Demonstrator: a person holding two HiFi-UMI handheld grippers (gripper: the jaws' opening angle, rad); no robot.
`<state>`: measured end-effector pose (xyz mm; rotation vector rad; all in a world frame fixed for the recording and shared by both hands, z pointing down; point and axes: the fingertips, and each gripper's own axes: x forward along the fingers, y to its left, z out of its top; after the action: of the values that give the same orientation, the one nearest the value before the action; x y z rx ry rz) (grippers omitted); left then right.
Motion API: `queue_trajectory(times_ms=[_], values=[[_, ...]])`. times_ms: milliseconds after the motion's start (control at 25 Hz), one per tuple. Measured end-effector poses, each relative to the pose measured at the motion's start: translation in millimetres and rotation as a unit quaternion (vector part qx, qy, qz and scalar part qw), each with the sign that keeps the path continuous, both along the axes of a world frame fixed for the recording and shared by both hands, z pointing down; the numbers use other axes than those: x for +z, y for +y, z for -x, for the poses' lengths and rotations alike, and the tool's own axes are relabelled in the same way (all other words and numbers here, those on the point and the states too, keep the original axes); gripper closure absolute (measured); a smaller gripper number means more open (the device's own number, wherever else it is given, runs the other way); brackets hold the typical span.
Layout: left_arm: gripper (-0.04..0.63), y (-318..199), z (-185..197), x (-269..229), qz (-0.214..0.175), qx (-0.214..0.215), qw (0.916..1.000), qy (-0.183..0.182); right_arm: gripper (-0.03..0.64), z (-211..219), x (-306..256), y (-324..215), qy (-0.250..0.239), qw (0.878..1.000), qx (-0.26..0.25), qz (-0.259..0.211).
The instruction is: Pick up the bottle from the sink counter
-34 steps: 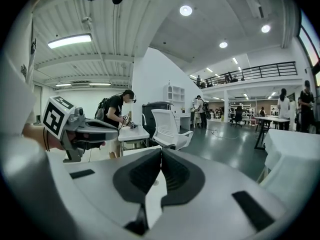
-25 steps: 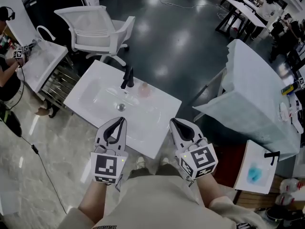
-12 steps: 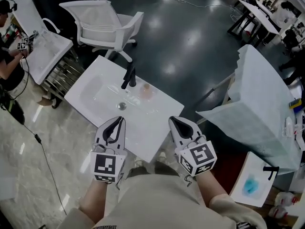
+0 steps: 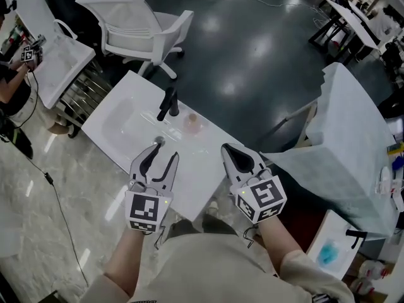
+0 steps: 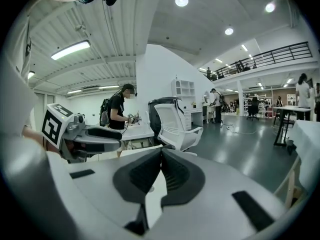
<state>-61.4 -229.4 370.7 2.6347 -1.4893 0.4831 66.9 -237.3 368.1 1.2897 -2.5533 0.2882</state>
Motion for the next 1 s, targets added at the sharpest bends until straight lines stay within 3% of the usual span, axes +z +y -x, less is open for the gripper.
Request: queue_trajectory(times_ms=[160,320,680,1000], values=[[0.376,-27,-15,10,-0.018,0.019,0.9995,0.018,0.620,5,7,-25,0.001,1.000,-0.007,-0.005],[0.291,-62,-29,22,-0.042,0.049,0.9979,-0.007,0.620,13,14,-55,0.005,1.000,-0.017,-0.005],[0.242,-124,-52,95,0.018,0.088,0.9959,0.010,0.620,26,45,-112,0.021,0.999,-0.027,0.004],[0.227,-159,-66,169,0.061,0.083,0.9945,-0.019,0.620,32,88,-139,0.017,0.999,-0.031,0.031]])
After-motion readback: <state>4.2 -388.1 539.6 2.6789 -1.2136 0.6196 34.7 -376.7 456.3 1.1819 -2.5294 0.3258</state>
